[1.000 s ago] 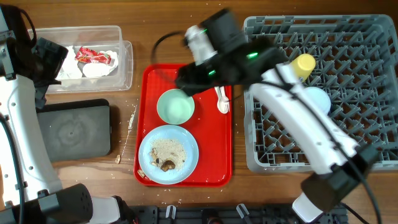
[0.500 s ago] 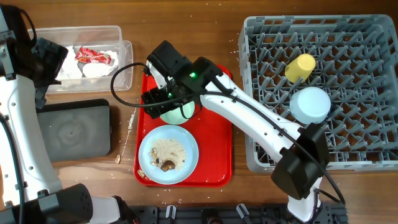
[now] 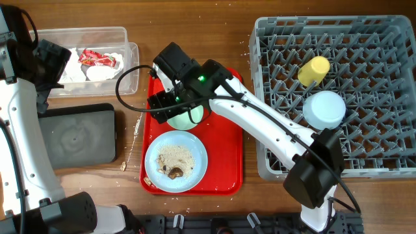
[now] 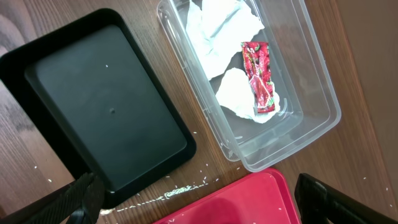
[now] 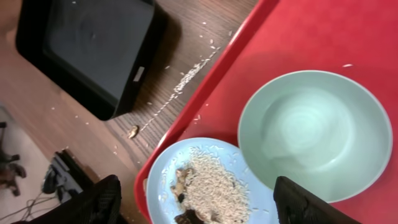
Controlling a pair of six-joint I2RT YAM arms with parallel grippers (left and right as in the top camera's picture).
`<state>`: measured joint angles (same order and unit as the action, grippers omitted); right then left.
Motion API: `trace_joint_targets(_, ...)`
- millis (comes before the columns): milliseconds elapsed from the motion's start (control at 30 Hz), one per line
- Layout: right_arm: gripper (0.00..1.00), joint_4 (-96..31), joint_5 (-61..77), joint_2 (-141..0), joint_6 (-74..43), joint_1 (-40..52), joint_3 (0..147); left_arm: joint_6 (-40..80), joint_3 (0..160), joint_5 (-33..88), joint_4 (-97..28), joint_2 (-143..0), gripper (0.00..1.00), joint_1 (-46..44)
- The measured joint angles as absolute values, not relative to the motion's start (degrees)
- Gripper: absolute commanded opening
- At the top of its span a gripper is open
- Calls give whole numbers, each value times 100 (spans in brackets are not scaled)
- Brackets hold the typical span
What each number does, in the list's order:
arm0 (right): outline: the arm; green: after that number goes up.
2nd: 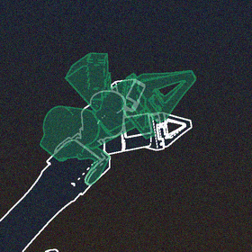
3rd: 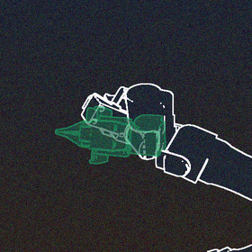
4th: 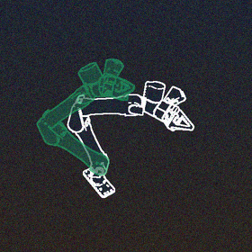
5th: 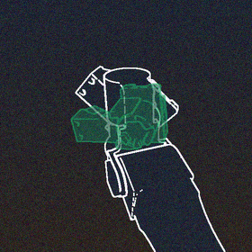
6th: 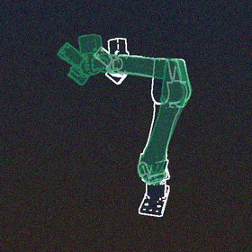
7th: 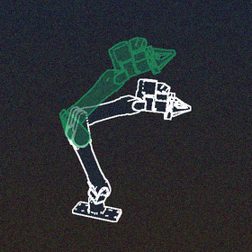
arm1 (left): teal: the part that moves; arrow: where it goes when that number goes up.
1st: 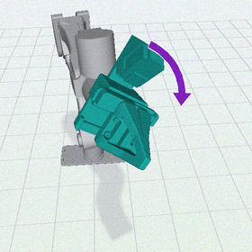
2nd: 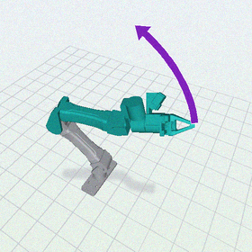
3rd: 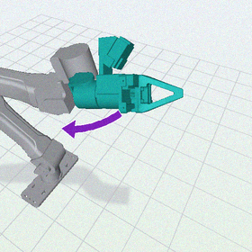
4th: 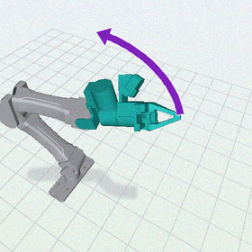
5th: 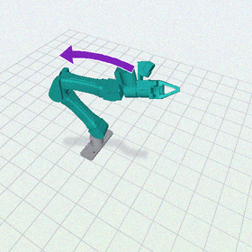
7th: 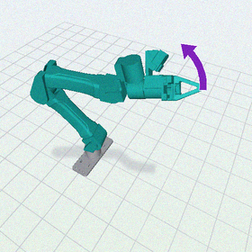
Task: Sort waste into correct bins and load items into the dishwasher rack
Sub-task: 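Reach the right gripper down and grasp the green saucer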
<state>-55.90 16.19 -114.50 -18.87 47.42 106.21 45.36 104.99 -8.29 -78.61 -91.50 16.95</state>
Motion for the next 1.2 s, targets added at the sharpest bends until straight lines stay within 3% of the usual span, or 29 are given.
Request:
trace_joint_targets(867,87,-5306,1271,-11450,-1918,4460,10621,4536,10499,-829,-7861,-9150,100,1695)
trace_joint_targets(1033,71,-5304,1129,-11450,-1894,4224,10621,4536,10499,-829,-7861,-9150,100,1695)
trace_joint_targets(1133,56,-4678,847,-11445,-2211,4370,10208,4536,10499,-827,-7863,-9150,100,1695)
trace_joint_targets(1200,54,-4292,738,-11480,-2576,4530,9741,4536,10499,-827,-7859,-9150,100,1695)
